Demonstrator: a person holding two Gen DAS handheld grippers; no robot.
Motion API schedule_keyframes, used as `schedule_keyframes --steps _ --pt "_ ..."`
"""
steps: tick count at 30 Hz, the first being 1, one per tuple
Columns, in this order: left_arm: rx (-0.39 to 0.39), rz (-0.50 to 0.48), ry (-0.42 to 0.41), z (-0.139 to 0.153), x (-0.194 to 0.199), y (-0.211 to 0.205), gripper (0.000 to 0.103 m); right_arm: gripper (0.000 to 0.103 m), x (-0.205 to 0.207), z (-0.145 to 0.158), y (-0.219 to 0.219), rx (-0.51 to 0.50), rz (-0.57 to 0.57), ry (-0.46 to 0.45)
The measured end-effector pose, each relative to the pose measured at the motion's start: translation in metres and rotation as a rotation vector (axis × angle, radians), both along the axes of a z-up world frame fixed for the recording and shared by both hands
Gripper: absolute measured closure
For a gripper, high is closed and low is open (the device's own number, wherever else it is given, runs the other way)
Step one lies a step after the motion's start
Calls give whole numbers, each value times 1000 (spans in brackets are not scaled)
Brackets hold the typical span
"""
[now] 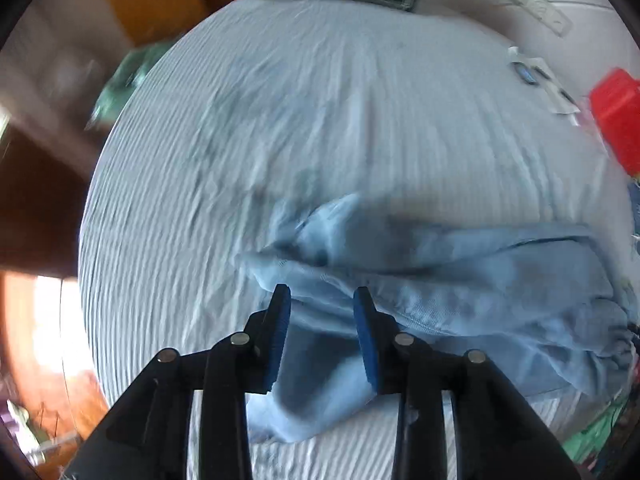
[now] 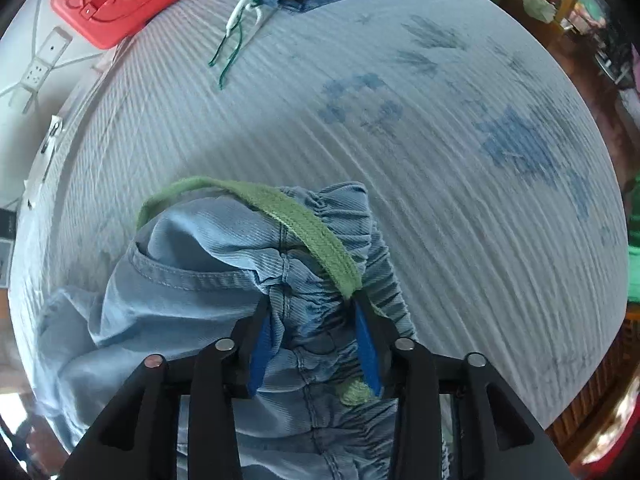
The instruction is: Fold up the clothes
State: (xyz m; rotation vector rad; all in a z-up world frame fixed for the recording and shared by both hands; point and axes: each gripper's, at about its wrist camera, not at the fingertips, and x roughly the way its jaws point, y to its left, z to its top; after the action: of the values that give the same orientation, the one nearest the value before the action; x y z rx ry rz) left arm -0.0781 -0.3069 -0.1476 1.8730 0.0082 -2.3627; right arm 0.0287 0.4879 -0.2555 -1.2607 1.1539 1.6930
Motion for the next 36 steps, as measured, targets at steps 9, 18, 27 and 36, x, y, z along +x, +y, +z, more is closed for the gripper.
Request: schedule_keyframes --steps 9,18,27,36 --pt "30 -1 110 19 -32 -7 30 49 -9 -1 -6 8 31 -28" --pt "9 -73 -128 -69 -61 16 96 43 -1 5 3 57 -10 0" --pt "-106 -73 211 29 -97 40 98 84 -43 81 -11 305 119 4" --pt "-94 70 340 79 -203 -12 97 75 -124 146 51 414 105 187"
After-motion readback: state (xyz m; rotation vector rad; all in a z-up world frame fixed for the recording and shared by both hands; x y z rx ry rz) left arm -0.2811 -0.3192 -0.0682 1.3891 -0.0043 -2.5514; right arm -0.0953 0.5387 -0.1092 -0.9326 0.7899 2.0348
